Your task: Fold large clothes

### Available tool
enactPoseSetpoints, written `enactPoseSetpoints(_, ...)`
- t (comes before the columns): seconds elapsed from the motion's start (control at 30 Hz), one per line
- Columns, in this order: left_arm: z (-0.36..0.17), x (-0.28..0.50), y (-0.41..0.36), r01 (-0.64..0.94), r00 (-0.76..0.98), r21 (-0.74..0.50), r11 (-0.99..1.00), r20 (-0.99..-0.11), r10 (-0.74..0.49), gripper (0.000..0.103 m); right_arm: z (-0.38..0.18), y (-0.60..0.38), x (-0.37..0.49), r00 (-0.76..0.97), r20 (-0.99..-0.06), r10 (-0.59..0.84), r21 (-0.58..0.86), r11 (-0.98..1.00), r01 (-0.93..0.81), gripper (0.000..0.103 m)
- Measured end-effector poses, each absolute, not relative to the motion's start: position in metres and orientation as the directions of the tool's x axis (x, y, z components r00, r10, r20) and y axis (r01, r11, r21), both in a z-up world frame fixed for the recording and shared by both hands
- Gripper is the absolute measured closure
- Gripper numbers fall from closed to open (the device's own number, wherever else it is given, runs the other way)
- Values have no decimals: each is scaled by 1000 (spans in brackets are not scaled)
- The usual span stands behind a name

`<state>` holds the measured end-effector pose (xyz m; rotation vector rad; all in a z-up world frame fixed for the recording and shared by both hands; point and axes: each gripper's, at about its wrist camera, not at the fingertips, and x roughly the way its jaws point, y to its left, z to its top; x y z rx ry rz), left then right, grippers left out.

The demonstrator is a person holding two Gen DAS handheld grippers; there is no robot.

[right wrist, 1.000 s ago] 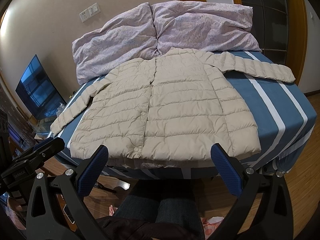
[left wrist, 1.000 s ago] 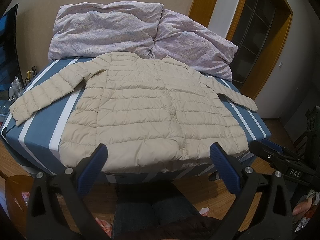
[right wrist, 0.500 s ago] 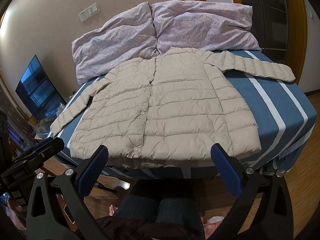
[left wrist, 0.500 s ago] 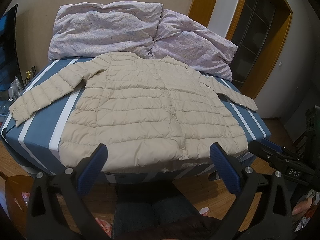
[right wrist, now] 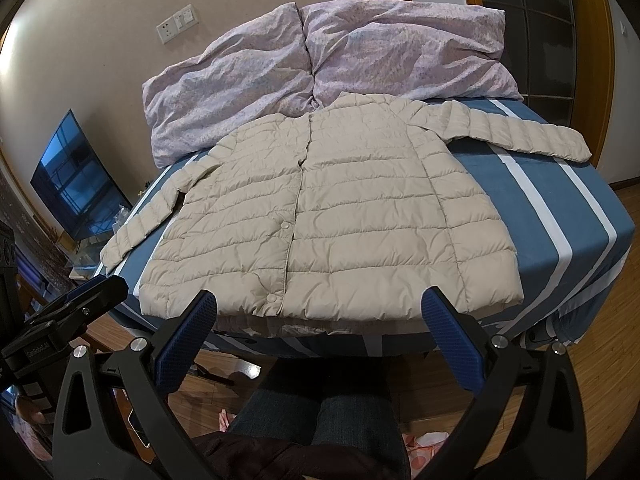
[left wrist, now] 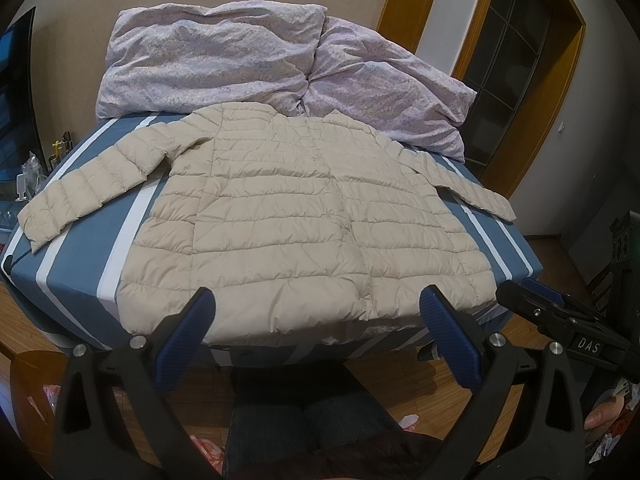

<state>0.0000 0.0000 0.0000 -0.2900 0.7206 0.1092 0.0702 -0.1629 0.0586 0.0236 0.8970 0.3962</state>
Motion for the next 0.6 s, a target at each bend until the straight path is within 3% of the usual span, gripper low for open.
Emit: enactPoseSetpoints(0.6, -8, 15, 7, -203, 734, -225, 953, -679, -4, 2, 48, -162, 90, 556, -765, 325, 175, 936, -307, 1)
